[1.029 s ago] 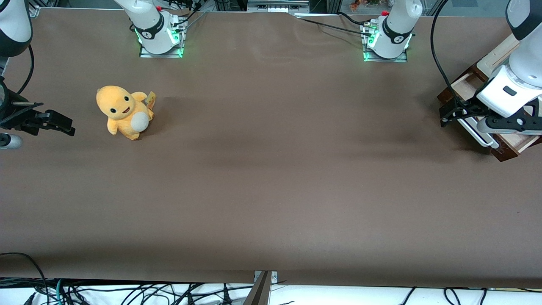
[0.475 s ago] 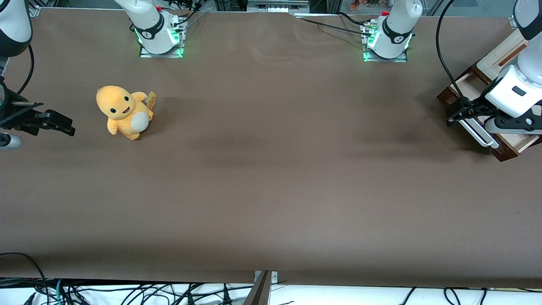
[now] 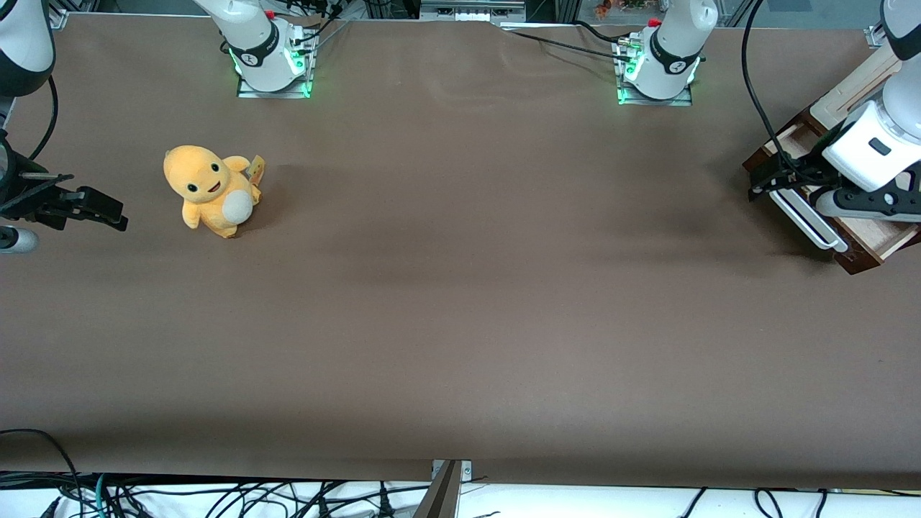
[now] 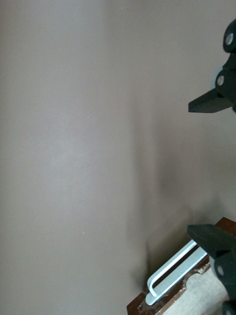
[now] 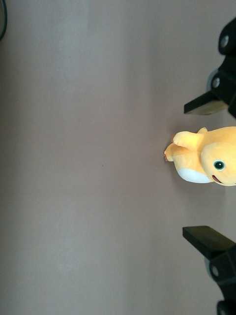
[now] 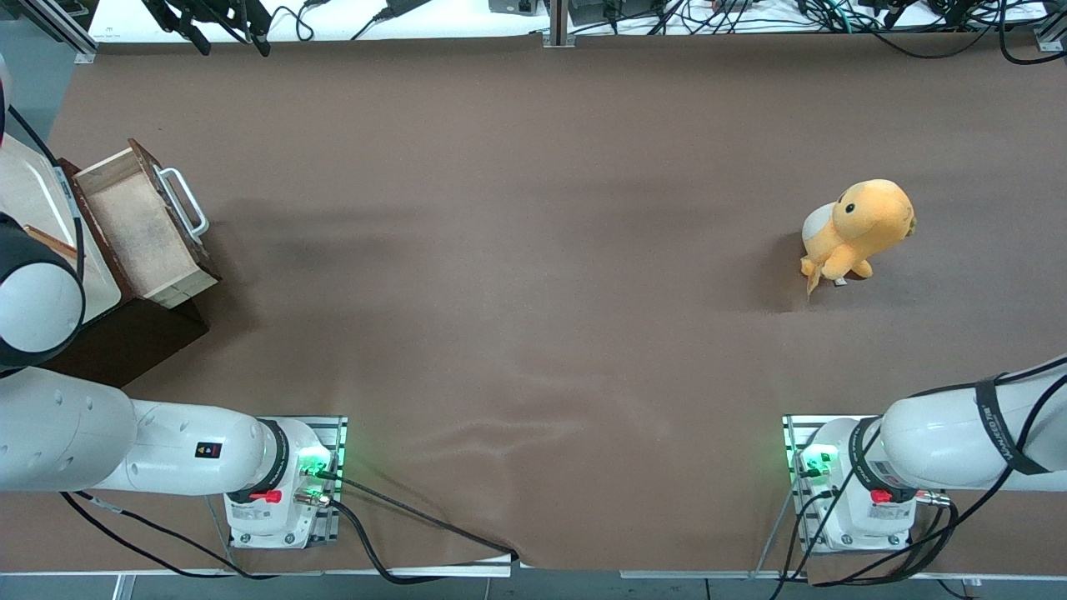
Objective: Open lower drawer with left arm only
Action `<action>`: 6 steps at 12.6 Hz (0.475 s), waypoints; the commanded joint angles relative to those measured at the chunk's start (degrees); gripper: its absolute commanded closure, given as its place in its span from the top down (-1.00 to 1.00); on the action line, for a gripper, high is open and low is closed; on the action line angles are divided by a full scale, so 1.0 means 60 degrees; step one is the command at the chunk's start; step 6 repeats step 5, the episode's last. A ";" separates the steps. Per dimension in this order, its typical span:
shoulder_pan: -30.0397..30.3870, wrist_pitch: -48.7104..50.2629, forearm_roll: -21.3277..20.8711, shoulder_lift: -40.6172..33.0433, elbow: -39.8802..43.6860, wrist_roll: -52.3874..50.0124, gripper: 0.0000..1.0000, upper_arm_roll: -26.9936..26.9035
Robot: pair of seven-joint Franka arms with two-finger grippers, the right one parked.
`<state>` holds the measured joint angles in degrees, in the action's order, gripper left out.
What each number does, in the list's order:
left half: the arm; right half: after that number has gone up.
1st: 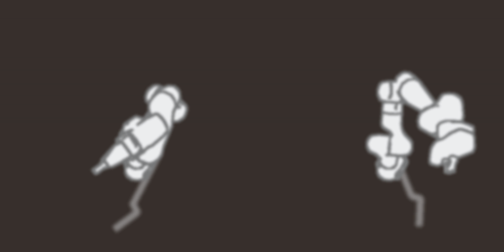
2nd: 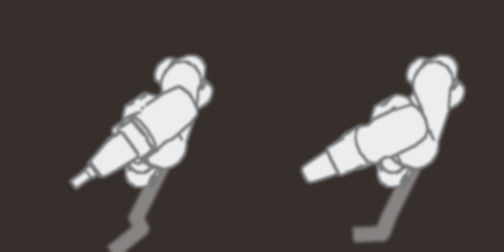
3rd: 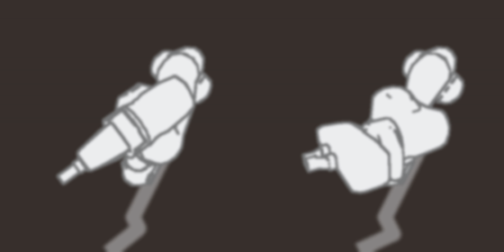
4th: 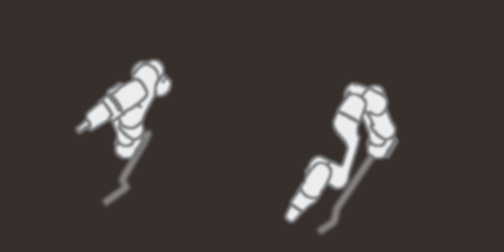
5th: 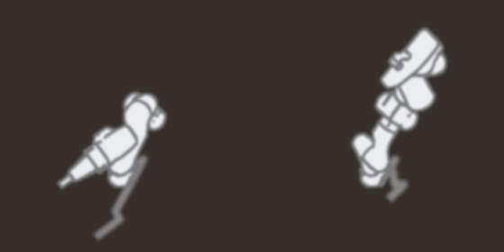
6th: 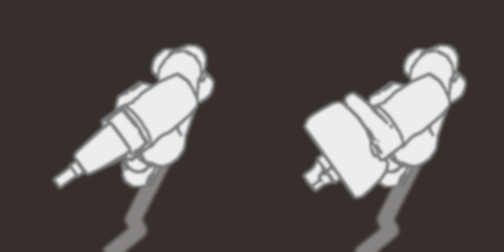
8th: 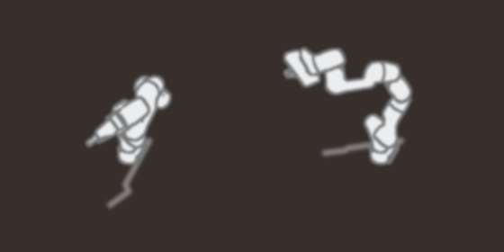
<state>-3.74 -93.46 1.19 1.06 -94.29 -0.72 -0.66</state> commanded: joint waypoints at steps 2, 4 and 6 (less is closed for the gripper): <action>0.0082 0.0240 0.0240 -0.0060 0.0128 0.0282 1.00 -0.0008; 0.0097 0.0240 0.0196 -0.0060 0.0128 0.0282 1.00 -0.0008; 0.0097 0.0240 0.0196 -0.0060 0.0128 0.0296 1.00 -0.0008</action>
